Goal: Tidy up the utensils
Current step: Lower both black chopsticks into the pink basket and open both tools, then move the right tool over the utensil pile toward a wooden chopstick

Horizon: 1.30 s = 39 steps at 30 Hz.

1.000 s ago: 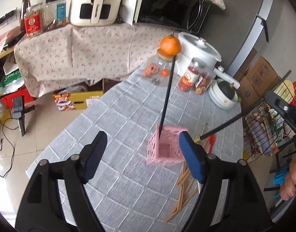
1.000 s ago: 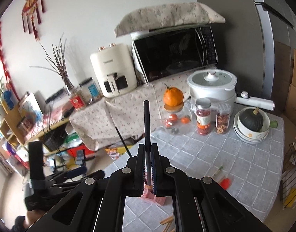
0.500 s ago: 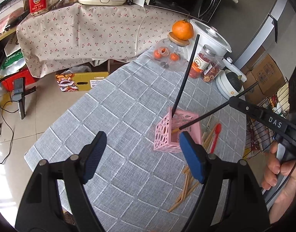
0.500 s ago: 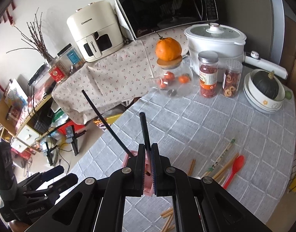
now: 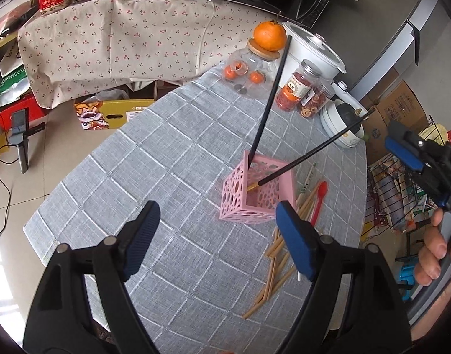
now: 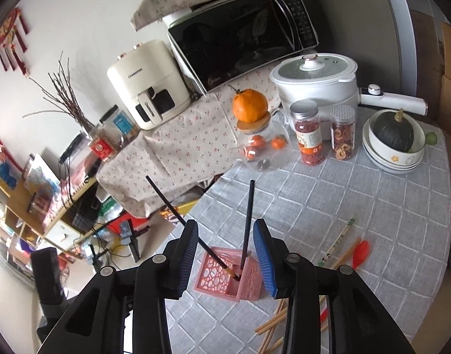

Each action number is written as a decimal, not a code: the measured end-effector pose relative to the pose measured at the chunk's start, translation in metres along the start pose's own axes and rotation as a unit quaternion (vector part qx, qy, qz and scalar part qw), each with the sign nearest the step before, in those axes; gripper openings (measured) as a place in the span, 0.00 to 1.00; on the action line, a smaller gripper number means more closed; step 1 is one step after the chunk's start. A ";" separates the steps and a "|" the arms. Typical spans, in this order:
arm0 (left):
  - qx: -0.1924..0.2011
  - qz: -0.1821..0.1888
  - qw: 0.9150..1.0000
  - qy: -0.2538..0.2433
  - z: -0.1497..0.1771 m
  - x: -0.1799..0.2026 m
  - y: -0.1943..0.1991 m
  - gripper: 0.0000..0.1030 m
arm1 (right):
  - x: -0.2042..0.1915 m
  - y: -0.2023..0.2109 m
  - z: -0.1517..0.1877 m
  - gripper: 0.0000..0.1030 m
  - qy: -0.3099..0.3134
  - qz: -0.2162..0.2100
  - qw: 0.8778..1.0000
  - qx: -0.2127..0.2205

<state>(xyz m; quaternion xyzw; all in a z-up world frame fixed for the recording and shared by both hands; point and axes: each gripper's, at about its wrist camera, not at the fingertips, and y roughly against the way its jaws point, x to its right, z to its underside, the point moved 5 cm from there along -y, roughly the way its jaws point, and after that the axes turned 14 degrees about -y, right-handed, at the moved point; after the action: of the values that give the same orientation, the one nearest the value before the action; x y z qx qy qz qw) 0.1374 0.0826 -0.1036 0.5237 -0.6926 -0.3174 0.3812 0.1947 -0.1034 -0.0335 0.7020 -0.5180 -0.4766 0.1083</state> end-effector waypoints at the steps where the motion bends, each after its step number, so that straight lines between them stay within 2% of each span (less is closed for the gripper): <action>1: 0.000 0.000 1.000 -0.003 0.001 0.003 0.000 0.79 | 0.002 0.005 0.000 0.43 -0.002 -0.001 1.000 0.002; 5: -0.004 0.005 1.000 -0.024 0.006 0.017 -0.003 0.79 | 0.023 0.025 0.003 0.54 -0.011 0.013 1.000 0.003; 13: -0.031 0.009 0.997 -0.074 0.022 0.049 -0.016 0.79 | 0.093 0.026 0.026 0.60 -0.047 0.095 0.993 -0.048; 17: -0.066 0.018 0.992 -0.103 0.035 0.068 -0.031 0.79 | 0.130 0.012 0.049 0.62 -0.066 0.145 0.983 -0.090; 21: -0.096 0.023 0.988 -0.121 0.048 0.083 -0.045 0.79 | 0.159 -0.007 0.076 0.62 -0.088 0.174 0.970 -0.144; 27: -0.120 0.015 0.983 -0.140 0.059 0.092 -0.056 0.79 | 0.177 -0.032 0.099 0.62 -0.089 0.211 0.957 -0.178; 30: -0.125 0.012 0.982 -0.140 0.063 0.092 -0.058 0.79 | 0.180 -0.048 0.109 0.62 -0.087 0.215 0.953 -0.194; 34: -0.119 0.001 0.984 -0.134 0.063 0.088 -0.056 0.79 | 0.180 -0.067 0.115 0.56 -0.077 0.222 0.949 -0.208; 36: -0.116 0.000 0.984 -0.133 0.063 0.086 -0.054 0.79 | 0.182 -0.075 0.118 0.44 -0.069 0.232 0.946 -0.214; 39: -0.112 0.004 0.985 -0.129 0.063 0.084 -0.052 0.79 | 0.186 -0.085 0.126 0.36 -0.070 0.239 0.940 -0.232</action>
<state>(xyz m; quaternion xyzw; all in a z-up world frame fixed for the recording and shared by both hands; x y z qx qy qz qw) 0.0945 -0.0094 -0.1628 0.4294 -0.6979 -0.4565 0.3465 0.1512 -0.1779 -0.2576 0.4778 -0.5523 -0.5911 0.3425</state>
